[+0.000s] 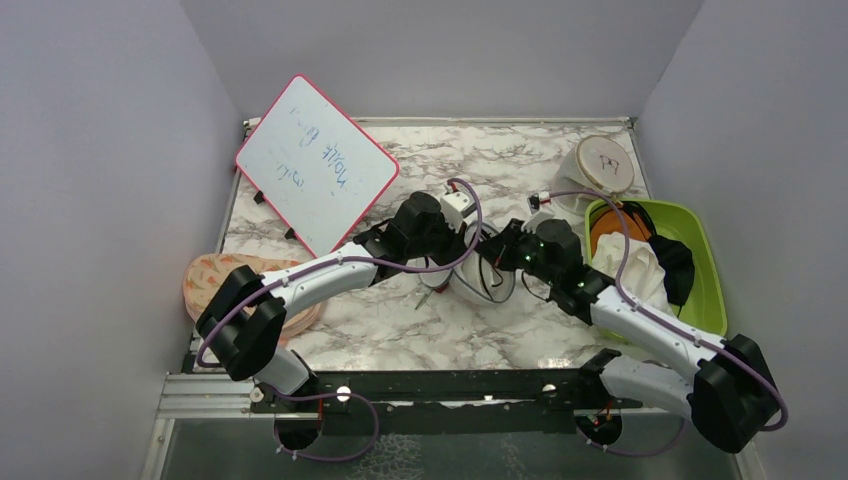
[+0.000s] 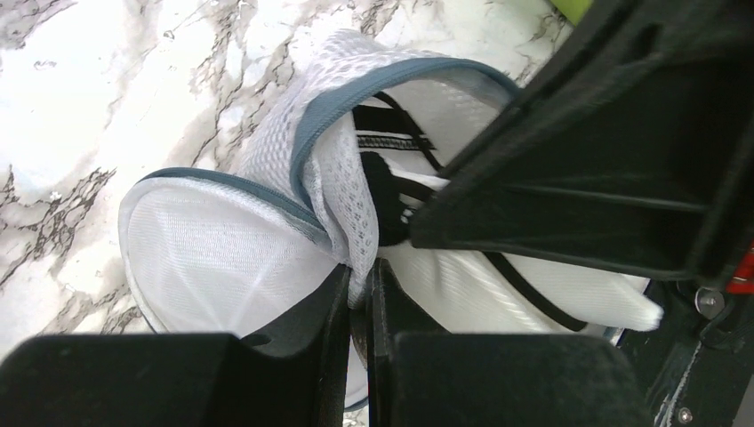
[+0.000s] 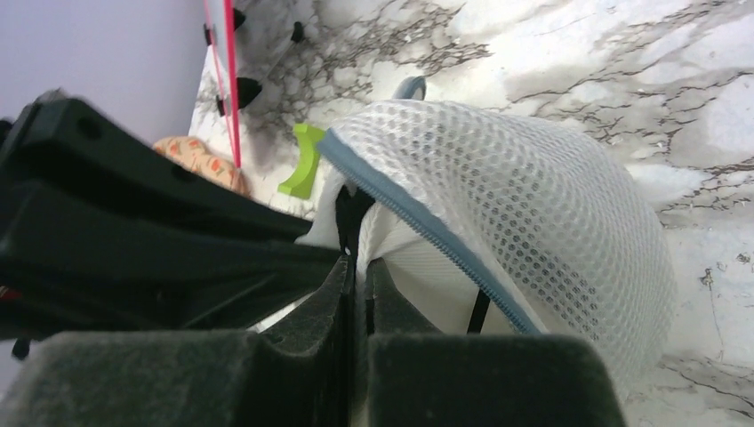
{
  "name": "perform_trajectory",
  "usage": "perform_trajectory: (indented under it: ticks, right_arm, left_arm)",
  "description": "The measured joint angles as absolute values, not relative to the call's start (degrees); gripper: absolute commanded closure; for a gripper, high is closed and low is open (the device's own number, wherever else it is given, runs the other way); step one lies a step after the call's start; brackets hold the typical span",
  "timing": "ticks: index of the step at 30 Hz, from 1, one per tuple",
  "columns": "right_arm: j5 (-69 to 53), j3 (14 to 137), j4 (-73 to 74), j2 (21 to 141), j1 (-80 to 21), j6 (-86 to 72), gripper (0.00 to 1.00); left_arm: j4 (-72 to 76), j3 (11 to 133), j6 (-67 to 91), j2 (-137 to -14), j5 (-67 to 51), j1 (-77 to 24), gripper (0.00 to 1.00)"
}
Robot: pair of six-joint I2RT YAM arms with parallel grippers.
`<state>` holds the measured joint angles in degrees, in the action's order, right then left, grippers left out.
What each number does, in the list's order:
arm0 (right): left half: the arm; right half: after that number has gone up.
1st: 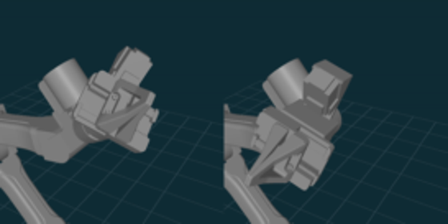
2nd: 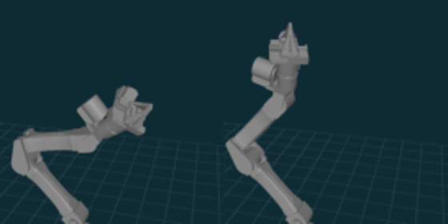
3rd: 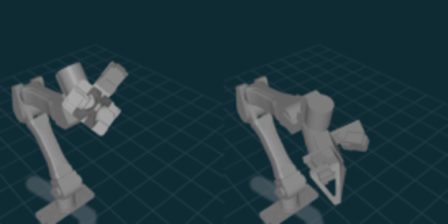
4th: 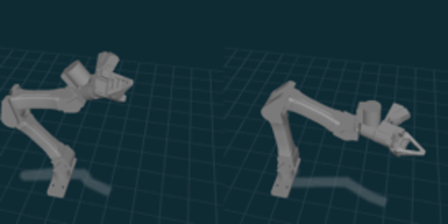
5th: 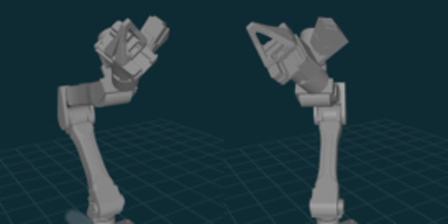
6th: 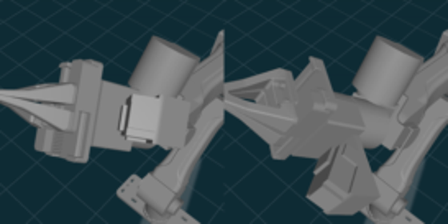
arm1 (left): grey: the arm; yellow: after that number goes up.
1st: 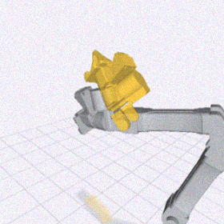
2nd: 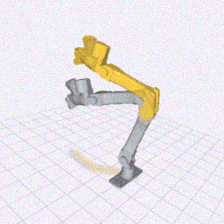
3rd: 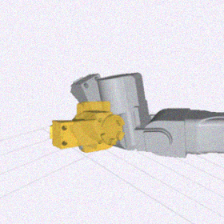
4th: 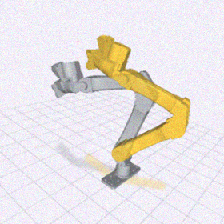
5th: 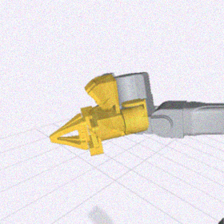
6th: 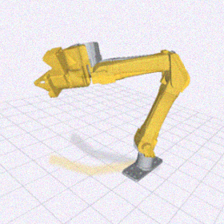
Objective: Unzip the laundry bag and remove the bra
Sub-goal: Pick up the bra from the laundry bag, then place the laundry bag at the center of the board.
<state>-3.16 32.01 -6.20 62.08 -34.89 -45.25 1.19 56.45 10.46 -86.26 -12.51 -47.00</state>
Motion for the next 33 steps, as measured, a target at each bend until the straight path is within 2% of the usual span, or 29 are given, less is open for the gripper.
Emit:
perform_trajectory:
  ticks: [17,33]
  right_arm:
    - [-8.6,30.3,-7.5,50.6,-34.9,-42.6,0.99]
    - [-4.2,36.8,-10.2,49.8,-34.9,-43.3,0.99]
  left_arm:
    - [-0.2,56.6,10.1,-86.3,-11.0,-47.0,1.00]
    - [-1.1,56.6,9.9,-86.3,-11.0,-47.0,1.00]
